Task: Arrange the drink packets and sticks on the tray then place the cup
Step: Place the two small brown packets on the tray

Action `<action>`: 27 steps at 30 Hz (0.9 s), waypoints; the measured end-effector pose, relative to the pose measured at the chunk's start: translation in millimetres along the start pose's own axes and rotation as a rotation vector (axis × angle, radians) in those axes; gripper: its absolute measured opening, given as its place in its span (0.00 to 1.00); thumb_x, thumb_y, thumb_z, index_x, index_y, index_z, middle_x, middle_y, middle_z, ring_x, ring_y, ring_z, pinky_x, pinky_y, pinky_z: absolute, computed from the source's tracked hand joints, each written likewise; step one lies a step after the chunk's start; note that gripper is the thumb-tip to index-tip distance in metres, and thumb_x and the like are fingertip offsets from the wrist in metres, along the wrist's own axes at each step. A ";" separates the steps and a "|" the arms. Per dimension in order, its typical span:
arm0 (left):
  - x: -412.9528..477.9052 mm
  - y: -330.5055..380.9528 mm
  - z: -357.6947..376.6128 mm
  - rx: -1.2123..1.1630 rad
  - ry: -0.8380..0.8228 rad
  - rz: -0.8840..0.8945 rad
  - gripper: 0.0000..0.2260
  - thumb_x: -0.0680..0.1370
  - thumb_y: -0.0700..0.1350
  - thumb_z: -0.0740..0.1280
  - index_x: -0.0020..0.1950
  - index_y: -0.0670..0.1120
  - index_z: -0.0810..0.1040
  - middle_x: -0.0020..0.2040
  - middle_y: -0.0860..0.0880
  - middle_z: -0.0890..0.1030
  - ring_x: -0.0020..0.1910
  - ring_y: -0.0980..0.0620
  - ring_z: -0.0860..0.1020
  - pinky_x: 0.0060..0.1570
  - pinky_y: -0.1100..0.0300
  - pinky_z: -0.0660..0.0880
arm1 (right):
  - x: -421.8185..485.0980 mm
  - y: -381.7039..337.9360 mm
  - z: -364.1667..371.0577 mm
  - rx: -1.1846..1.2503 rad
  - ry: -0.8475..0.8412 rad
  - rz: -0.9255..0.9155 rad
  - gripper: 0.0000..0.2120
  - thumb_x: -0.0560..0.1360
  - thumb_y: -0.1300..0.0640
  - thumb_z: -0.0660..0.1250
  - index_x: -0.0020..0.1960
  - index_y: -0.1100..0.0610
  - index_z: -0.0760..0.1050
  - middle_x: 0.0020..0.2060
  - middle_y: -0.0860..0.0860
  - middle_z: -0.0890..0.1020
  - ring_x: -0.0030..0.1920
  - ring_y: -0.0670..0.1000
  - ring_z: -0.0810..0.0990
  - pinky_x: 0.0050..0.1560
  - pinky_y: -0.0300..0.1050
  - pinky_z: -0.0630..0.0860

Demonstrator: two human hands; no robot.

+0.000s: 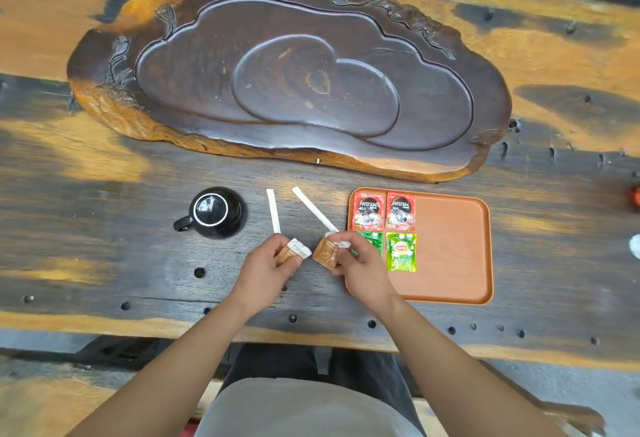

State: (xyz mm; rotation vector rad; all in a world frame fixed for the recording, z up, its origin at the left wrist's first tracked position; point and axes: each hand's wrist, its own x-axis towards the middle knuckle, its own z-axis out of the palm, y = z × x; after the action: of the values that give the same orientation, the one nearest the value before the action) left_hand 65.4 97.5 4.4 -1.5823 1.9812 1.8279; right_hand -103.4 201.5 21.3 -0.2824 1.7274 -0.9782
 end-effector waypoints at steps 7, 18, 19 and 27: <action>5.1 25.0 20.1 -0.068 -0.120 0.034 0.11 0.74 0.42 0.76 0.50 0.51 0.77 0.44 0.48 0.85 0.35 0.61 0.78 0.38 0.68 0.73 | -17.9 21.9 -46.6 0.162 0.302 -0.049 0.03 0.77 0.61 0.72 0.48 0.57 0.78 0.39 0.57 0.82 0.38 0.56 0.78 0.39 0.53 0.74; 13.3 46.7 100.6 0.252 -0.236 0.199 0.06 0.78 0.41 0.70 0.52 0.50 0.77 0.49 0.53 0.80 0.50 0.53 0.78 0.46 0.60 0.74 | -37.3 57.8 -110.5 -0.141 0.396 -0.002 0.07 0.79 0.64 0.66 0.54 0.55 0.78 0.47 0.48 0.84 0.46 0.44 0.81 0.47 0.41 0.74; 13.0 47.7 105.8 0.274 -0.244 0.204 0.06 0.78 0.41 0.71 0.53 0.50 0.78 0.50 0.52 0.81 0.51 0.52 0.78 0.49 0.58 0.76 | -38.0 58.0 -111.8 -0.162 0.388 -0.008 0.07 0.79 0.65 0.66 0.53 0.54 0.78 0.46 0.47 0.84 0.45 0.42 0.80 0.46 0.39 0.73; 6.9 48.0 127.8 0.564 -0.145 0.346 0.08 0.78 0.45 0.70 0.57 0.52 0.79 0.50 0.52 0.80 0.53 0.53 0.76 0.53 0.54 0.77 | -30.4 70.2 -112.5 -0.350 0.341 0.018 0.07 0.78 0.63 0.68 0.54 0.54 0.75 0.44 0.48 0.82 0.41 0.48 0.79 0.46 0.46 0.75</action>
State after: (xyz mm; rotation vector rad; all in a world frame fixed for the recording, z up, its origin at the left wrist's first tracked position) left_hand -43.6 179.5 -5.0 -0.9679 2.5076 1.2269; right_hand -171.4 317.5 0.5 -0.3383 2.2133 -0.7359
